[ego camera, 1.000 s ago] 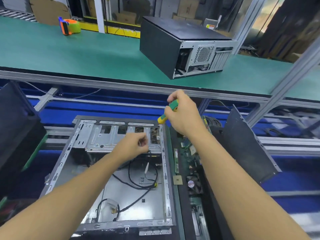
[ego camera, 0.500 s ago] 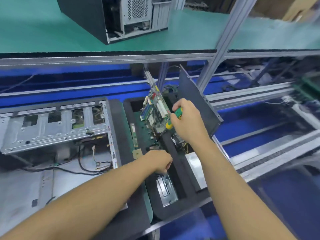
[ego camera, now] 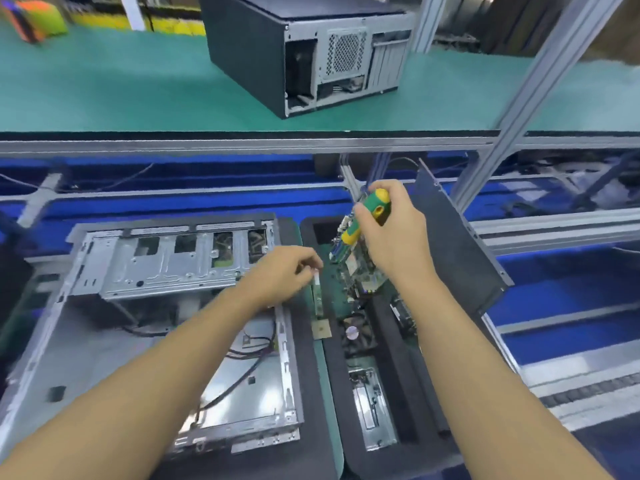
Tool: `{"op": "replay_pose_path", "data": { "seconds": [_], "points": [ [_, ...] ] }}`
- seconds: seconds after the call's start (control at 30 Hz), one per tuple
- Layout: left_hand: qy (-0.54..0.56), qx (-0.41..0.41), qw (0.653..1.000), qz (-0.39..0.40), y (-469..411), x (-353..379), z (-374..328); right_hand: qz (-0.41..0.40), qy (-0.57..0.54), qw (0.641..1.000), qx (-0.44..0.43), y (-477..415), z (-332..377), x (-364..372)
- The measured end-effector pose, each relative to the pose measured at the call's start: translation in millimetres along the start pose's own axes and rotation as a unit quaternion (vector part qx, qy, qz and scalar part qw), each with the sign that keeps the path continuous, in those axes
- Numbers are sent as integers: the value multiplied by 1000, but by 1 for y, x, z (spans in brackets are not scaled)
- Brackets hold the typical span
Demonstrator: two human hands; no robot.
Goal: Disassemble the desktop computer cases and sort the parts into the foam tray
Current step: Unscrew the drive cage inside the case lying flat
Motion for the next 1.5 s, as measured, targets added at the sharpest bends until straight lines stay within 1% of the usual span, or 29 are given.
{"op": "replay_pose_path", "data": {
  "seconds": [0.1, 0.13, 0.17, 0.2, 0.27, 0.37, 0.43, 0.57, 0.7, 0.87, 1.13, 1.33, 1.4, 1.5],
  "points": [
    [49, -82, 987, -130, 9, -58, 58, 38, 9, 999, -32, -16, 21, 32],
    [55, -117, 979, -156, 11, -70, 77, 50, 12, 998, -42, -20, 27, 43],
    [56, -146, 973, -167, 13, -78, 92, 59, 13, 997, -50, -23, 33, 54],
    [55, -165, 971, -163, 13, -81, 104, 68, 15, 996, -56, -25, 37, 65],
    [49, -176, 974, -133, 9, -78, 115, 80, 7, 995, -55, -29, 40, 84],
    [63, -150, 981, -102, 0, -70, 113, 107, -21, 993, -45, -33, 41, 110],
    [69, -135, 983, -103, -7, -68, 109, 117, -39, 991, -47, -34, 41, 122],
    [49, -143, 983, -106, -20, -59, 109, 125, -31, 991, -48, -38, 37, 135],
    [49, -158, 979, -119, -27, -56, 115, 137, -21, 990, -42, -44, 33, 139],
    [58, -131, 980, -138, -30, -59, 112, 148, -11, 988, -38, -52, 33, 142],
    [30, -123, 982, -138, -29, -57, 113, 163, 6, 986, -45, -55, 38, 146],
    [29, -126, 981, -144, -29, -57, 114, 169, 13, 984, -48, -53, 40, 147],
    [29, -126, 981, -146, -29, -57, 114, 173, 20, 983, -51, -53, 42, 147],
    [26, -122, 981, -146, -28, -57, 113, 202, 53, 976, -66, -55, 47, 151]
  ]
}}
Point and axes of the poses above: each hand's wrist, its own y-axis away from the middle knuckle, its own x-axis out of the palm, z = x × y, the point moved 9 cm from there along -y, towards the middle knuckle, and after that the axes turned 8 degrees about -x, right-handed, at the moved point
